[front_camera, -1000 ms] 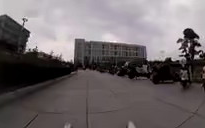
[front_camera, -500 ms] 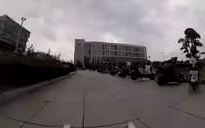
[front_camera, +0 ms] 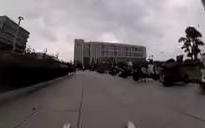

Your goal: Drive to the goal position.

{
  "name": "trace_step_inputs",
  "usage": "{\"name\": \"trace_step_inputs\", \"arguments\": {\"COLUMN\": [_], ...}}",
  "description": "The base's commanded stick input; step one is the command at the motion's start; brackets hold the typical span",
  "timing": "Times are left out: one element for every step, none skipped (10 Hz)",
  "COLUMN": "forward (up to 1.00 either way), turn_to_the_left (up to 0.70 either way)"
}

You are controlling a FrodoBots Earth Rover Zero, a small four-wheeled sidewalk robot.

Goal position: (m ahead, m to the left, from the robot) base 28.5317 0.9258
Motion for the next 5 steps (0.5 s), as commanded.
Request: {"name": "trace_step_inputs", "arguments": {"forward": [0.7, 0.7, 0.7, 0.7, 0.7], "turn_to_the_left": [0.0, 0.0, 0.0, 0.01, 0.1]}}
